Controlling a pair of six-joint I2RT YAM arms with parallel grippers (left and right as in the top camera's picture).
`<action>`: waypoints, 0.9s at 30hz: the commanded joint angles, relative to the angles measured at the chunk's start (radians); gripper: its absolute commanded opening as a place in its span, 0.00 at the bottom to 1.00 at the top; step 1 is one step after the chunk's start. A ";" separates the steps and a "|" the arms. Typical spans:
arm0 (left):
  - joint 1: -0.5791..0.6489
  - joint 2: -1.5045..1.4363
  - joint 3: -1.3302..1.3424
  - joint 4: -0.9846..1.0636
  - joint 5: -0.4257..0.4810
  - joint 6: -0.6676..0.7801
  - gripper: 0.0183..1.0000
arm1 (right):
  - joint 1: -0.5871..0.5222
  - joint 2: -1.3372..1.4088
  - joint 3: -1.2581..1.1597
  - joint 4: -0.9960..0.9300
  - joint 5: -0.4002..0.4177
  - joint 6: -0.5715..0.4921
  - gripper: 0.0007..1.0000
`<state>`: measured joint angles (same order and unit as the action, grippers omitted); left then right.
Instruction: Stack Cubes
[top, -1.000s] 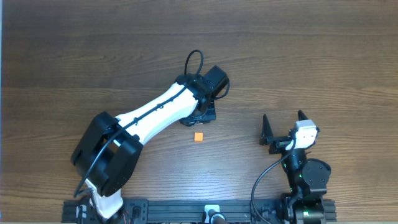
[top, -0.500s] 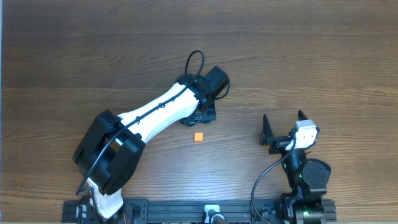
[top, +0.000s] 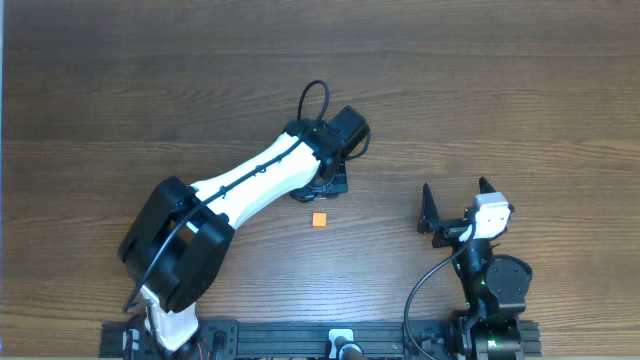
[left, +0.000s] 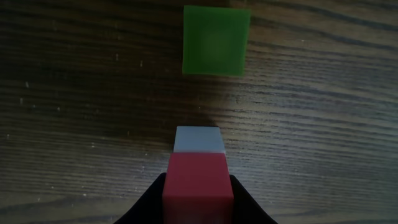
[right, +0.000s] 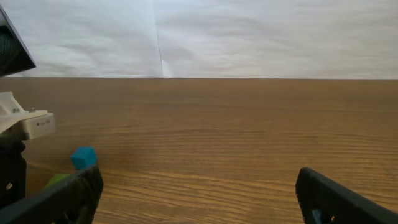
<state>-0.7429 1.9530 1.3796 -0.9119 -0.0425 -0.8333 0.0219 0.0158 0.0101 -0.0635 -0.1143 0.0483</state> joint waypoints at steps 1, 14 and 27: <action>0.006 0.018 0.011 0.002 -0.019 -0.011 0.06 | -0.003 -0.005 -0.005 -0.004 0.003 -0.005 0.99; 0.006 0.023 0.011 0.002 -0.019 -0.011 0.17 | -0.003 -0.005 -0.005 -0.004 0.003 -0.005 0.99; 0.006 0.024 0.011 0.010 -0.020 -0.011 0.41 | -0.003 -0.005 -0.005 -0.004 0.003 -0.005 0.99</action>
<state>-0.7429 1.9583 1.3796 -0.9035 -0.0429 -0.8375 0.0219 0.0158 0.0101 -0.0635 -0.1143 0.0483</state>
